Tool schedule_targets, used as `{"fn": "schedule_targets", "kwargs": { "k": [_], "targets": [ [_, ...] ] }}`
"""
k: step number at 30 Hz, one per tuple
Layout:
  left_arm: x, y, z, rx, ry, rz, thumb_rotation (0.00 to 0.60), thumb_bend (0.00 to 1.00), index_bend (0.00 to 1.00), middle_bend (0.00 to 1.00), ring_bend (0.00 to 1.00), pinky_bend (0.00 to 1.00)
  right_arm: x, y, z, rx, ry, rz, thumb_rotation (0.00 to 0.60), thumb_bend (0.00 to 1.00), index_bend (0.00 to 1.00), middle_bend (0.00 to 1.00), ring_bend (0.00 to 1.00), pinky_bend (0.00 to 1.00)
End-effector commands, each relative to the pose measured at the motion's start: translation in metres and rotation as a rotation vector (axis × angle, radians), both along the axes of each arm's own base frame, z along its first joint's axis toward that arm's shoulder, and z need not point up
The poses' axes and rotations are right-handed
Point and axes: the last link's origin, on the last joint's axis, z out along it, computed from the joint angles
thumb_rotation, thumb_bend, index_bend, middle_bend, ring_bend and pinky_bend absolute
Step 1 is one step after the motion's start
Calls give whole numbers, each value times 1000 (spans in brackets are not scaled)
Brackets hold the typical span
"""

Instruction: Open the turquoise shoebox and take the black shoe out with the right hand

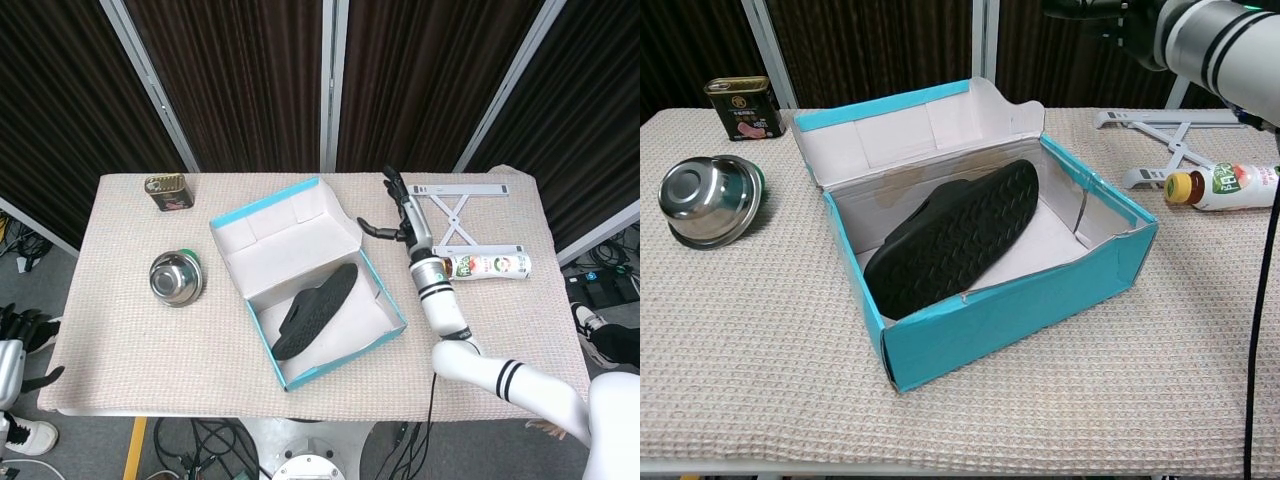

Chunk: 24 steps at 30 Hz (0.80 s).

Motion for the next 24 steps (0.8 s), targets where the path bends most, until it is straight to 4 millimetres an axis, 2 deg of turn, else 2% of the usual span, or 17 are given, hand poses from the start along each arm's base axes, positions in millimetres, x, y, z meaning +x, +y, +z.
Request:
{"fn": "schedule_targets", "kwargs": {
  "k": [1,4,8,15,24],
  "targets": [
    [0,1,0,0,-1,-3,600,47,248,181,32,104,-15,41,13,-11,412,296,600,80,0,7,0,0],
    [2,2,-1,-1,-2,-11,600,47,248,182,32,104,-12,55,21,29,590,465,600,49,0,91,0,0],
    [3,1,-2,-2,-4,-13,600,47,248,181,32,104,-1,70,13,71,797,677,600,35,1,119,0,0],
    [1,-4,-1,3,-11,-1,600,48,248,182,32,104,21,83,-34,91,1095,978,600,28,44,131,0,0],
    [-4,-5,-2,5,-19,7,600,48,248,181,32,104,54,86,-85,-1,1158,1062,600,0,45,121,0,0]
  ]
}}
